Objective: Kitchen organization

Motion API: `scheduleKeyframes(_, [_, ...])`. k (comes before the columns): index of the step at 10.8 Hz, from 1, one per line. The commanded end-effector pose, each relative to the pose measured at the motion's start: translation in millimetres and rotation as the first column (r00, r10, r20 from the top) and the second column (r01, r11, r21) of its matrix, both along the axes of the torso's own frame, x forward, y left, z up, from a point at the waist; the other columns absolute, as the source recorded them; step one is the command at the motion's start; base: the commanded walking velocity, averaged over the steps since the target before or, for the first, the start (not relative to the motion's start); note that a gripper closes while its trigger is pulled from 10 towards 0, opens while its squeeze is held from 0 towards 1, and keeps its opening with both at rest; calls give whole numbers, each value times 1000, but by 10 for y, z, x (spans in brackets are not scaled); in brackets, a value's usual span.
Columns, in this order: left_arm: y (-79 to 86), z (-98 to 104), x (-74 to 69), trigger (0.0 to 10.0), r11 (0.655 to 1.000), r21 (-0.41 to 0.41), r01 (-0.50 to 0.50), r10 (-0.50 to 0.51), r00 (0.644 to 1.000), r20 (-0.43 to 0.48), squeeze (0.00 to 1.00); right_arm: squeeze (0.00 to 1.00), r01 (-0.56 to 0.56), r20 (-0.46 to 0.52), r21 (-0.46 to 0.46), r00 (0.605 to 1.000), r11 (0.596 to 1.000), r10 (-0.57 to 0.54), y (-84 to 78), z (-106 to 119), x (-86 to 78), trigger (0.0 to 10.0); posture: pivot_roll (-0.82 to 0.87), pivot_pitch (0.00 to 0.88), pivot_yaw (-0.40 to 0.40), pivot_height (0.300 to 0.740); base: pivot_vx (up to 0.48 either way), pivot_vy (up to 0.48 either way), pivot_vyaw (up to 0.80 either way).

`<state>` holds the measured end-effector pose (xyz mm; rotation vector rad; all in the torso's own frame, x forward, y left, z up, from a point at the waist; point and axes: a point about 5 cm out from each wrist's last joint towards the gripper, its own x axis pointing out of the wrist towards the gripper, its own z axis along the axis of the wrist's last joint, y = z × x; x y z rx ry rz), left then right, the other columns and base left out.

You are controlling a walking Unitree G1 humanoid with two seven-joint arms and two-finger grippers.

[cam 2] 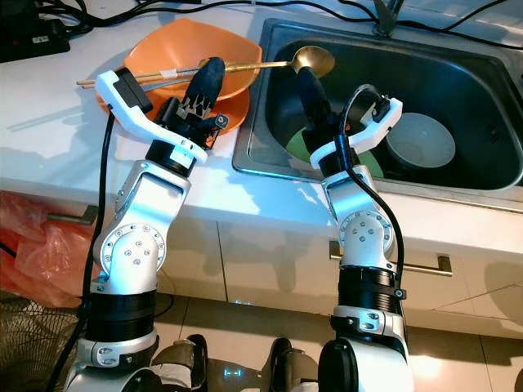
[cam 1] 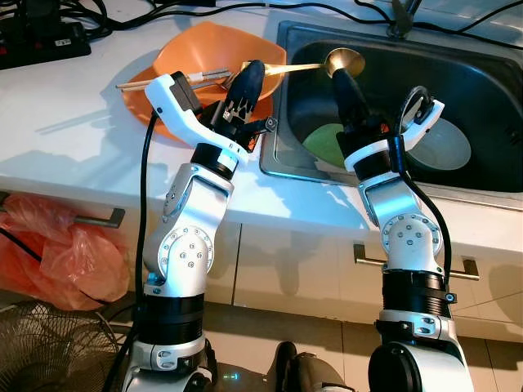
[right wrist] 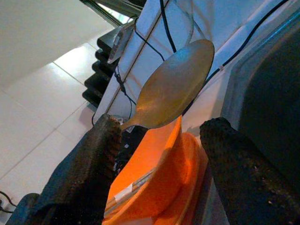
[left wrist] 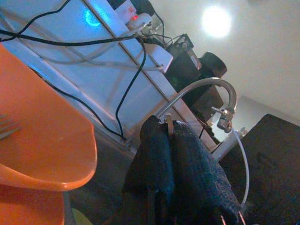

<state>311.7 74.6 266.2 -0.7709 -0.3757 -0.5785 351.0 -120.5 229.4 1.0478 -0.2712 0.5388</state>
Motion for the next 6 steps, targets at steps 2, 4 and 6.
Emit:
scheduleKeyframes(2, [-58, 47, -90, 10000, 1000, -18, 25, -25, 1000, 15, 0, 0, 50, -33, -2, 998, 999, -50, -92, -60, 33, 10000, 243, 200, -80, 740, 0, 0, 0])
scheduleKeyframes(4, [-23, 16, -108, 10000, 1000, -2, 19, -19, 1000, 4, 0, 0, 68, -52, 8, 996, 998, -67, -112, -85, 60, 10000, 248, 198, -82, 740, 0, 0, 0])
scheduleKeyframes(6, [-6, -11, -127, 10000, 1000, 15, 16, -16, 1000, -7, 0, 0, 81, -57, 35, 995, 996, -79, -148, -79, 72, 10000, 247, 198, -83, 740, 0, 0, 0])
